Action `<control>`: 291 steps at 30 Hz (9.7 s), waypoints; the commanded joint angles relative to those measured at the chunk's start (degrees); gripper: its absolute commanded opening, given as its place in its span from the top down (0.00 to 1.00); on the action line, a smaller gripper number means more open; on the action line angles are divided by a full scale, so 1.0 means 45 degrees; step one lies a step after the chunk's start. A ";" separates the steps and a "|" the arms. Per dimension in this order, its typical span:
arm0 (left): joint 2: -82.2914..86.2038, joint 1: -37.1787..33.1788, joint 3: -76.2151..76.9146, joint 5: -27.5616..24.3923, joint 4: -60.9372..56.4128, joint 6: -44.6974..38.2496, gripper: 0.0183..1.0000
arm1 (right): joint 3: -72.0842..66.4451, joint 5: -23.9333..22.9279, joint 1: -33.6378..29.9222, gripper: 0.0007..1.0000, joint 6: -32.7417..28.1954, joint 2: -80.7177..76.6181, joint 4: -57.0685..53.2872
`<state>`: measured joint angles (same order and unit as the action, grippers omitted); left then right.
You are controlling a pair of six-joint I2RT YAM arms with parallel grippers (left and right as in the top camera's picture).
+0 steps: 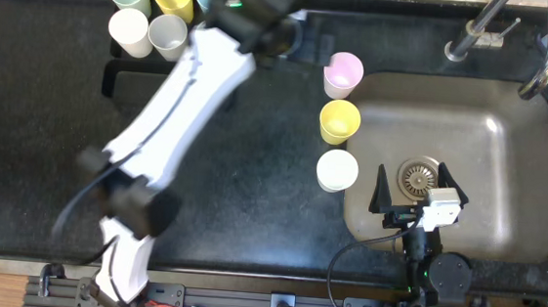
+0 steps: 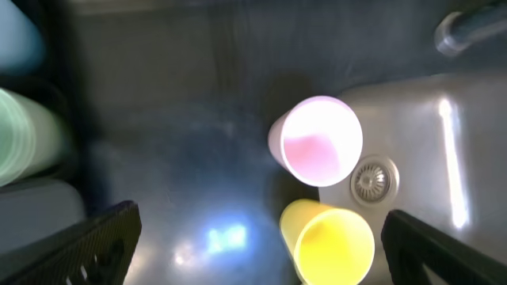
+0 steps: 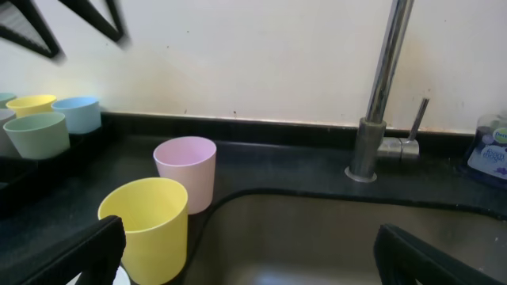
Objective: Store Cups
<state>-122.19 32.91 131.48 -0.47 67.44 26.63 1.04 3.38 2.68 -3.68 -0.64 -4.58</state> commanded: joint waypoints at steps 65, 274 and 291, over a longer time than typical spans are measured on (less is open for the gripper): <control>0.6781 -1.0166 -0.9670 -0.0262 -0.1365 -0.3021 0.98 | -0.0170 -0.0102 0.0068 0.00 -0.0044 0.0097 0.0073; 0.2652 -0.6567 -0.7703 0.0792 0.0612 1.1030 0.98 | -0.0170 -0.0097 0.0068 0.00 -0.0044 0.0097 0.0073; 0.2652 -0.6305 -0.7703 0.1365 0.0831 1.4800 0.98 | -0.0170 -0.0097 0.0068 0.00 -0.0044 0.0097 0.0073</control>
<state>-112.40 4.34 97.10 3.68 70.78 89.10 1.04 3.38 2.68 -3.68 -0.64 -4.58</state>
